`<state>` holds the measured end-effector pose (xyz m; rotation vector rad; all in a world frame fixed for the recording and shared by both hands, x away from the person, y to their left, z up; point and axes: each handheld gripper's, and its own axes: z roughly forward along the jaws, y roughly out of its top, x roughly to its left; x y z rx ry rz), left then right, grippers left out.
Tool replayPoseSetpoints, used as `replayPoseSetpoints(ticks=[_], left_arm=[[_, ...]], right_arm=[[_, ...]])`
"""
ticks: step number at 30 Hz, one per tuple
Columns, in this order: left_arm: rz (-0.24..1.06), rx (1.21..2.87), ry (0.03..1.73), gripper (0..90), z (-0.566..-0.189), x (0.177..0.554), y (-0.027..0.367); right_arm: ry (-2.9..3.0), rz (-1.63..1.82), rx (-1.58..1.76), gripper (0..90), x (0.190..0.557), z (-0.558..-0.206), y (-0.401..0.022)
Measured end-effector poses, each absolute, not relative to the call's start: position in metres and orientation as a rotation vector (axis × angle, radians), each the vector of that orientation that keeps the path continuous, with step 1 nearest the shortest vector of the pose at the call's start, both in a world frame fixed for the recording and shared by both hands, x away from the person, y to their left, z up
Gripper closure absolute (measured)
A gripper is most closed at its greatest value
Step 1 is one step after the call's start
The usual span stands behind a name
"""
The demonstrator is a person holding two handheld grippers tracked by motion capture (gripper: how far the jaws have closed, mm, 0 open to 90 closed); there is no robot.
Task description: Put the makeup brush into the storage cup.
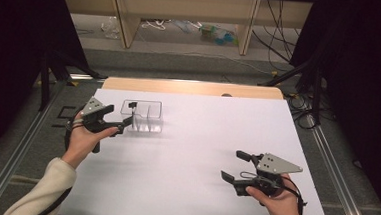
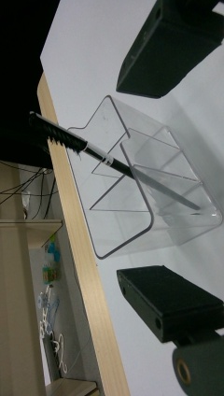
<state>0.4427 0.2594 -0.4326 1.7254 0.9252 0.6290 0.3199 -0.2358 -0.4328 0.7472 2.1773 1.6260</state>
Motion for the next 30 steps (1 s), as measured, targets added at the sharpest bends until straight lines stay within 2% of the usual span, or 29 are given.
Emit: replayPoseSetpoints(ticks=[30], left_arm=[[0.603,1.739,0.876,9.6,-0.432,0.411,0.253]], right_arm=[[2.187,1.617,0.747,16.8,0.319,-0.432,-0.236]])
